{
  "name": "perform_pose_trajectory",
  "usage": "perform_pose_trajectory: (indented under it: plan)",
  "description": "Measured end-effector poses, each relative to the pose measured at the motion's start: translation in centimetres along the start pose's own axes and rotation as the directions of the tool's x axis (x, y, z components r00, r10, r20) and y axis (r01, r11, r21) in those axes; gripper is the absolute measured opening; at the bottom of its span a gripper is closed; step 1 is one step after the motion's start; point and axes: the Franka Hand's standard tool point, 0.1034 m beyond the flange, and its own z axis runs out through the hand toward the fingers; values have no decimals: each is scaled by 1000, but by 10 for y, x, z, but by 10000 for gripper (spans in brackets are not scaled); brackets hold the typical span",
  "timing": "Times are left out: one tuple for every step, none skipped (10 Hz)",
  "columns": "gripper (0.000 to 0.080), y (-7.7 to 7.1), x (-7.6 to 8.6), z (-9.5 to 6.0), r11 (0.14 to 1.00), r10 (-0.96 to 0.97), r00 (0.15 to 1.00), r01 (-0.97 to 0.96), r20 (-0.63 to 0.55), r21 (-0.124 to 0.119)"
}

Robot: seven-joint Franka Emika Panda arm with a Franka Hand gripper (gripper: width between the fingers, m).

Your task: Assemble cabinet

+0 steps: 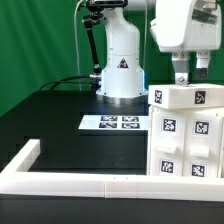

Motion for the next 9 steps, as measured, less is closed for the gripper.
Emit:
perform_pose_trajectory:
  plan:
    - [797, 0, -1, 1, 993, -119, 993, 119, 9, -2]
    - [797, 0, -2, 2, 974, -225, 974, 226, 20, -3]
    - [797, 0, -3, 3, 952, -306, 951, 306, 36, -3]
    - [797, 0, -3, 4, 926, -377, 924, 378, 57, -3]
    - [797, 0, -5, 4, 898, -438, 896, 439, 67, 1]
    - [797, 0, -6, 5, 876, -482, 873, 483, 69, 5]
    - [797, 0, -8, 5, 861, -507, 859, 508, 75, 9]
    - [797, -1, -9, 8, 850, -526, 847, 527, 77, 15]
    - [797, -3, -10, 12, 855, -518, 852, 518, 77, 21]
